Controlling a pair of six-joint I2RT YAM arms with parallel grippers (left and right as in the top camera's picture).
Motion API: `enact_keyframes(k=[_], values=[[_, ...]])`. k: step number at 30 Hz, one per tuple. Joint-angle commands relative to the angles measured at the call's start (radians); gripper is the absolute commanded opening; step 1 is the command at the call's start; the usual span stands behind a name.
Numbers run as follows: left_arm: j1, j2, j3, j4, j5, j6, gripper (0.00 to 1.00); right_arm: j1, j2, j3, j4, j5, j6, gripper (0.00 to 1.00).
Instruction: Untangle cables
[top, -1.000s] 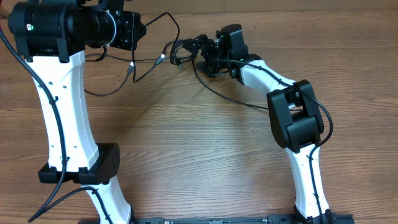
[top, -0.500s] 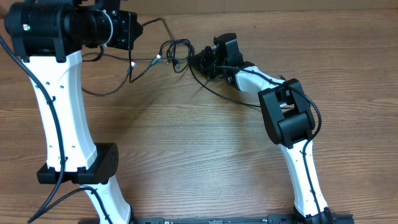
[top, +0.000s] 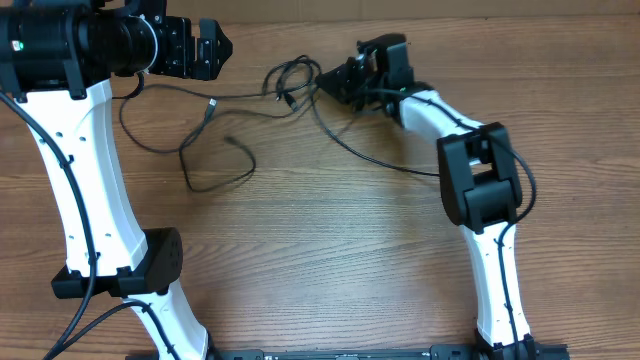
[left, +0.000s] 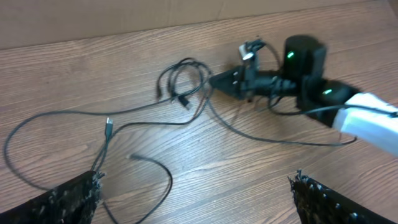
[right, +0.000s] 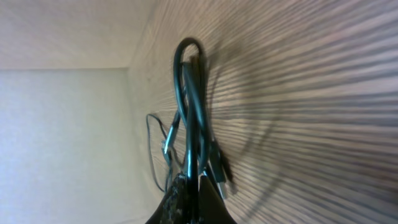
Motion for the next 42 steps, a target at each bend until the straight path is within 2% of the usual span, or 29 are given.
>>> enact_keyframes(k=[1,9,14,23,28,30,34,35,39,41,42], values=[[0.002,-0.018,0.0,0.009,-0.016,0.024,1.0,-0.027,-0.137,0.095,-0.098,-0.032,-0.148,0.04],[-0.012,-0.007,-0.004,0.032,-0.007,-0.023,1.0,-0.039,-0.27,0.341,-0.529,-0.006,-0.389,0.04],[-0.043,0.035,-0.005,0.034,0.0,-0.06,1.0,-0.039,-0.331,0.552,-0.76,0.061,-0.468,0.04],[-0.126,0.208,-0.005,0.035,0.001,-0.066,1.0,-0.039,-0.379,0.909,-1.034,0.293,-0.55,0.04],[-0.167,0.304,-0.005,0.047,0.022,-0.089,0.99,-0.039,-0.406,1.077,-1.106,0.319,-0.57,0.04],[-0.179,0.324,-0.005,0.063,0.054,-0.088,0.99,-0.039,-0.421,1.107,-1.129,0.351,-0.583,0.04],[-0.193,0.33,-0.004,0.128,0.08,-0.089,1.0,-0.039,-0.436,1.116,-1.203,0.675,-0.61,0.04],[-0.196,0.329,-0.003,0.145,0.08,-0.089,1.0,-0.039,-0.436,1.116,-1.23,0.681,-0.59,0.04],[-0.197,0.328,-0.003,0.179,0.104,-0.089,0.99,-0.024,-0.44,1.116,-1.314,0.454,-0.599,0.04],[-0.197,0.328,-0.003,0.193,0.134,-0.089,1.0,-0.007,-0.438,1.112,-1.323,0.488,-0.637,0.04],[-0.197,0.328,-0.003,0.204,0.152,-0.089,0.99,-0.001,-0.438,1.107,-1.317,0.573,-0.669,0.04]])
